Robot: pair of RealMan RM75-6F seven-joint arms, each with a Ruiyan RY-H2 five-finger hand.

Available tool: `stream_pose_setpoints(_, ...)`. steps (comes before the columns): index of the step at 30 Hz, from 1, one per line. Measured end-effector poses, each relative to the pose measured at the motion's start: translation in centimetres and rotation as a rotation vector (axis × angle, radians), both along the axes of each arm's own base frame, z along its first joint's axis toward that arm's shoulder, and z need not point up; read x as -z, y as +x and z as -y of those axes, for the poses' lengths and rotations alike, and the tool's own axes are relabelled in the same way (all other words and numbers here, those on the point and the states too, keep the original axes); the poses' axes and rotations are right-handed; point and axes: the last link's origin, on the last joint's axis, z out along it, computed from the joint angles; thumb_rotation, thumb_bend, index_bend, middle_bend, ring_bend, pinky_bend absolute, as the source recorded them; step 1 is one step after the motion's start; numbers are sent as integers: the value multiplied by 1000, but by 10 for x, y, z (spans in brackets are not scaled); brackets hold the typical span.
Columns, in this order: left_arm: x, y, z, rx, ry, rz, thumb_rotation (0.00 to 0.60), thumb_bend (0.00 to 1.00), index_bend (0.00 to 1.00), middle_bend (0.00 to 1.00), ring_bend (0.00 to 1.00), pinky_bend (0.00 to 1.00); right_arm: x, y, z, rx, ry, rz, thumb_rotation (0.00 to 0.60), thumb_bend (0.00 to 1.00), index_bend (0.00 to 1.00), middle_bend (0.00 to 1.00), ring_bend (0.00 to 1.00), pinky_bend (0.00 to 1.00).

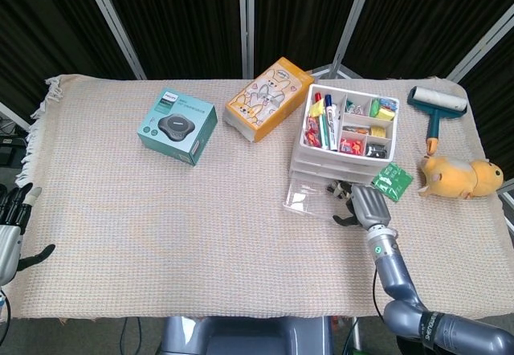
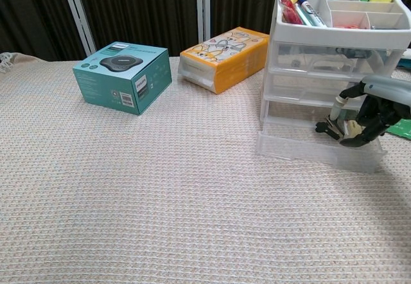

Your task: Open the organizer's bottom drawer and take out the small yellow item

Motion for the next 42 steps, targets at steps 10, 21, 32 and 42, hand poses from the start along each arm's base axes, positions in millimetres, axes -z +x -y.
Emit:
stream_pose_setpoints(10,1,0,0,-1,-5,1,600,158,0,0,0,0,0,-1,4,-17,2,-26,600,143,291,998,1000,627)
stream_pose_setpoints(21,1,0,-1,-3,-10,4,600,158,0,0,0,0,5,-3,12,-38,-24,-51,600,173,436,998,1000,628)
stream_pose_setpoints(32,2,0,-1,-7,-14,5,600,158,0,0,0,0,16,-7,18,-71,-44,-80,600,241,456,1000,1000,628)
stream_pose_setpoints(42,2,0,-2,-10,-17,7,600,158,0,0,0,0,24,-14,24,-79,-49,-102,600,248,494,1000,1000,627)
